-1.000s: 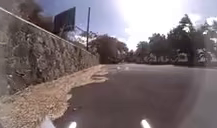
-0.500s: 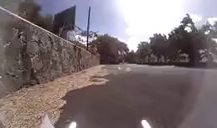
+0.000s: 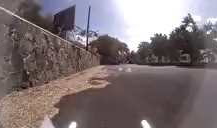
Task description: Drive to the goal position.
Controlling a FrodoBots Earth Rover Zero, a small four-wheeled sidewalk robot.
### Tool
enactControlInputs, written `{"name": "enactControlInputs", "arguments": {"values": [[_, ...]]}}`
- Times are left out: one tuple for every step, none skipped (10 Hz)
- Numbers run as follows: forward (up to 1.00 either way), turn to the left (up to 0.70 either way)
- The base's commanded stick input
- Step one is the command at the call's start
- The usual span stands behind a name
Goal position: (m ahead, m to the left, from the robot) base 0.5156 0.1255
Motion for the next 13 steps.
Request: {"name": "enactControlInputs", "arguments": {"values": [[0.50, 0.00], [0.50, 0.00], [0.50, 0.00], [0.50, 0.00], [0.50, 0.00], [0.50, 0.00], [0.50, 0.00], [0.50, 0.00], [0.50, 0.00], [0.50, 0.00], [0.50, 0.00], [0.50, 0.00], [0.50, 0.00]]}}
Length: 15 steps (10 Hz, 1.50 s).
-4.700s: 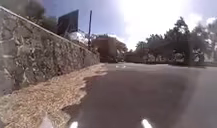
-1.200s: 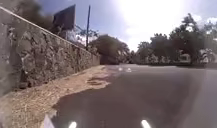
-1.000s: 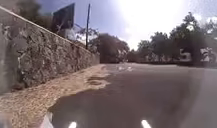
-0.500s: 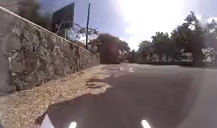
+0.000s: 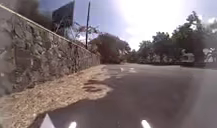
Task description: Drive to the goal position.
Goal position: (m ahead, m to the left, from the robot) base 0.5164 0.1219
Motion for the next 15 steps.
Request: {"name": "enactControlInputs", "arguments": {"values": [[0.50, 0.00], [0.50, 0.00], [0.50, 0.00], [0.50, 0.00], [0.50, 0.00], [0.50, 0.00], [0.50, 0.00], [0.50, 0.00], [0.50, 0.00], [0.50, 0.00], [0.50, 0.00], [0.50, 0.00], [0.50, 0.00], [0.50, 0.00], [0.50, 0.00]]}}
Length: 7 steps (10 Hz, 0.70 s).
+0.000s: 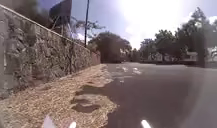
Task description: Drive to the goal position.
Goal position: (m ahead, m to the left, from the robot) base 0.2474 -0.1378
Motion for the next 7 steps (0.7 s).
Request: {"name": "enactControlInputs", "arguments": {"values": [[0.50, 0.00], [0.50, 0.00], [0.50, 0.00], [0.50, 0.00], [0.50, 0.00], [0.50, 0.00], [0.50, 0.00]]}}
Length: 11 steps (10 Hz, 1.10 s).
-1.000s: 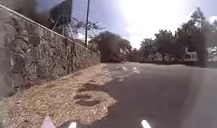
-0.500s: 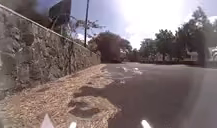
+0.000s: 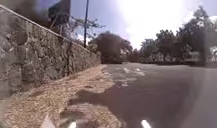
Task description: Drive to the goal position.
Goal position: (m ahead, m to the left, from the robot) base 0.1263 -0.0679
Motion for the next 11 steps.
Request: {"name": "enactControlInputs", "arguments": {"values": [[0.50, 0.00], [0.50, 0.00], [0.50, 0.00], [0.50, 0.00], [0.50, 0.00], [0.50, 0.00], [0.50, 0.00], [0.50, 0.00], [0.50, 0.00], [0.50, 0.00], [0.50, 0.00]]}}
